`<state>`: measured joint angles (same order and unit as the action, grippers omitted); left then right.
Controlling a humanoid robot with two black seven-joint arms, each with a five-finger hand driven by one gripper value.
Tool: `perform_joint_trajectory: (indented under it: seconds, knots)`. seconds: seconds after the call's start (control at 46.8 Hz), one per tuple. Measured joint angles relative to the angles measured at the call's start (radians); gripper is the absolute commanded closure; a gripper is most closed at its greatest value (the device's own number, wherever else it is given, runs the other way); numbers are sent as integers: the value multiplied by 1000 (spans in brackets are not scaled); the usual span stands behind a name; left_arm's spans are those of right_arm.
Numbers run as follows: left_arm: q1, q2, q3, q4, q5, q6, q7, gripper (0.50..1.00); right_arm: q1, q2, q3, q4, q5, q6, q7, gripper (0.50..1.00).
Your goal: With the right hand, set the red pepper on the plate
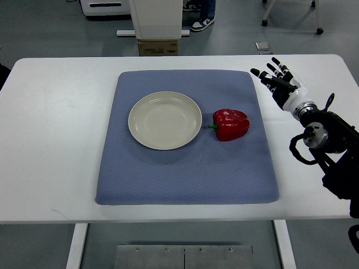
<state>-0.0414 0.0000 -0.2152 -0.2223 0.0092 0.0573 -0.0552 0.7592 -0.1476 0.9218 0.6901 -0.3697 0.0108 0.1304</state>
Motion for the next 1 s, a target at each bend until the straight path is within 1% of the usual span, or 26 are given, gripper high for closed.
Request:
perform_joint_trajectory:
  seconds: [1.005]
  knots:
    - [2,0,-3,1,0,7,2,500,9,-4,-1,-2,0,1,-2,500]
